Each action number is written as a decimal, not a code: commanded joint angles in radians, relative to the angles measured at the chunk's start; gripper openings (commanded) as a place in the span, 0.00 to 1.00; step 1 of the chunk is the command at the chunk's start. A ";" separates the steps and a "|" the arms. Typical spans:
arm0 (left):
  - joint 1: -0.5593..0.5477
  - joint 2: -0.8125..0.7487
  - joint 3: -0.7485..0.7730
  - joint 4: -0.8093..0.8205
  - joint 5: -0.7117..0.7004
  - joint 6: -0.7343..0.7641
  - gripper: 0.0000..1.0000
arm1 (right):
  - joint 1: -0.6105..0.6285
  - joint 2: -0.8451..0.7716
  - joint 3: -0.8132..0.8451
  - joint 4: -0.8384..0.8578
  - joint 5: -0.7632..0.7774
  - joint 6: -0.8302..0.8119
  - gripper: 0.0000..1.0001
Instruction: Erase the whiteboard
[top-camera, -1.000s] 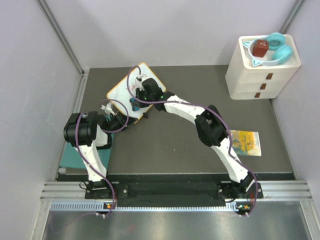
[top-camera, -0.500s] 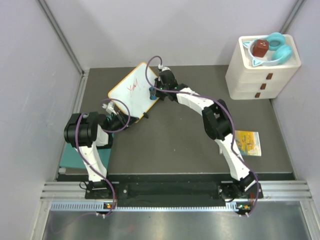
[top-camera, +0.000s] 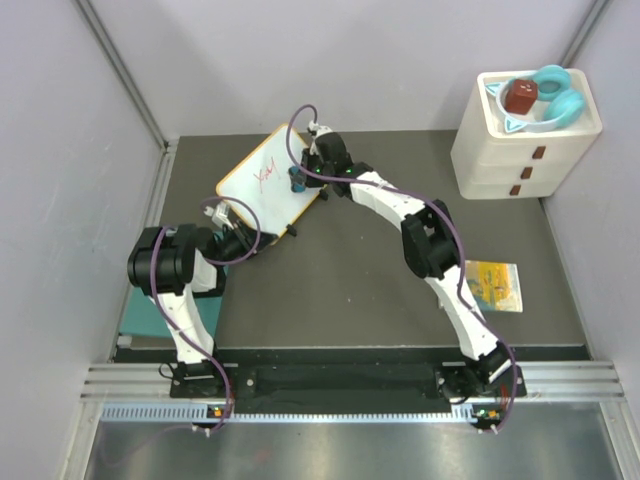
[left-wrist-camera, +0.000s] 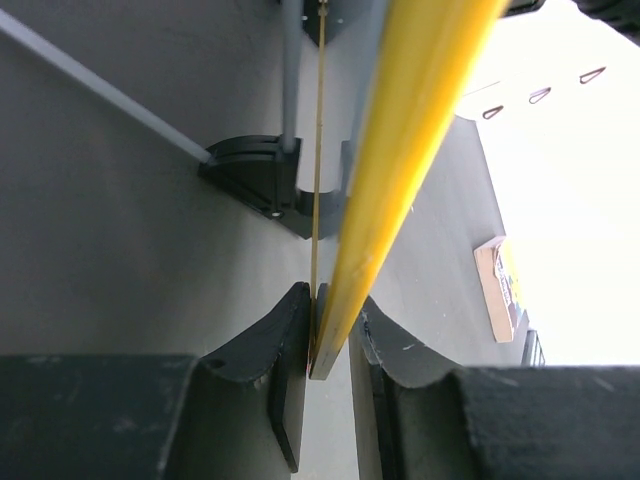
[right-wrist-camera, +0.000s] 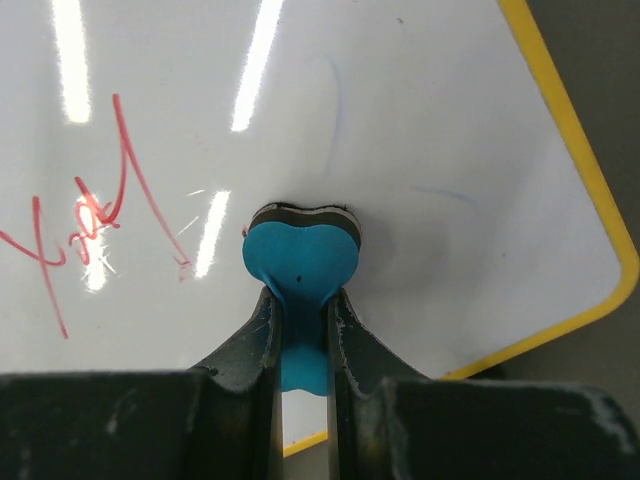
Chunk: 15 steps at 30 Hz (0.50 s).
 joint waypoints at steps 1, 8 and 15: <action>-0.017 -0.053 0.016 0.180 0.038 0.034 0.27 | 0.014 0.011 0.055 0.069 -0.091 -0.023 0.00; -0.024 -0.061 0.016 0.154 0.035 0.054 0.27 | 0.088 -0.017 0.073 0.060 -0.080 -0.084 0.00; -0.037 -0.076 0.019 0.112 0.031 0.083 0.26 | 0.160 -0.040 0.144 0.031 -0.040 -0.123 0.00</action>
